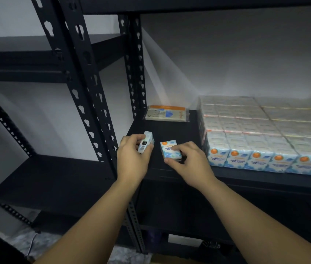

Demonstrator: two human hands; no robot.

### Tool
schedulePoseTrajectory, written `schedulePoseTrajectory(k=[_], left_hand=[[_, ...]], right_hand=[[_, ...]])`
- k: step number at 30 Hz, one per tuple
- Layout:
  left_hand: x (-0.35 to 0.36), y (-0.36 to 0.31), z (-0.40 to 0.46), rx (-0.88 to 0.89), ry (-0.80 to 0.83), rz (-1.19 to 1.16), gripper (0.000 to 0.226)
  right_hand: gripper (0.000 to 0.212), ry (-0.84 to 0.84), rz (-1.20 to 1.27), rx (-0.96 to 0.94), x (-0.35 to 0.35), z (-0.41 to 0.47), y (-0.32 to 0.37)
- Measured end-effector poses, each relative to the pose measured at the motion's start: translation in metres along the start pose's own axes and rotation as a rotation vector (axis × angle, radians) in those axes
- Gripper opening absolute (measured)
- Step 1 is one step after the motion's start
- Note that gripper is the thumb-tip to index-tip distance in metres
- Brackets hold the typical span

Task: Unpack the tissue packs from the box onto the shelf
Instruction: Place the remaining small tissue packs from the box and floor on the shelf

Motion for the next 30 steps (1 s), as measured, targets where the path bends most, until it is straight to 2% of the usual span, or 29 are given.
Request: schedulePoseTrajectory(k=[4, 6, 10, 18, 23, 30], left_hand=[[0.016, -0.003, -0.004, 0.09, 0.17, 0.02, 0.05], [0.016, -0.003, -0.008, 0.117, 0.207, -0.006, 0.051], [0.01, -0.002, -0.012, 0.145, 0.188, -0.023, 0.035], [0.015, 0.001, -0.014, 0.258, 0.171, 0.055, 0.03], [0.019, 0.013, -0.006, 0.236, 0.129, 0.201, 0.023], [0.031, 0.017, 0.013, 0.134, 0.188, 0.212, 0.024]], right_hand=[[0.051, -0.016, 0.022, 0.0, -0.002, 0.004, -0.004], [0.05, -0.037, 0.039, 0.002, -0.004, 0.004, -0.006], [0.042, -0.032, 0.037, 0.003, -0.003, 0.005, -0.007], [0.038, -0.027, 0.016, -0.007, -0.001, 0.005, -0.008], [0.036, -0.052, -0.013, 0.018, 0.0, 0.004, -0.01], [0.034, -0.107, -0.039, 0.091, 0.004, 0.019, -0.007]])
Point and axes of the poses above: each hand's wrist, its own z-axis towards the middle knuckle, its own x-axis out of the palm, y = z × x, the point moved 8 cm from there along z, towards the middle knuckle, and after that the axes turned 5 degrees about z, right-handed, at the moved point
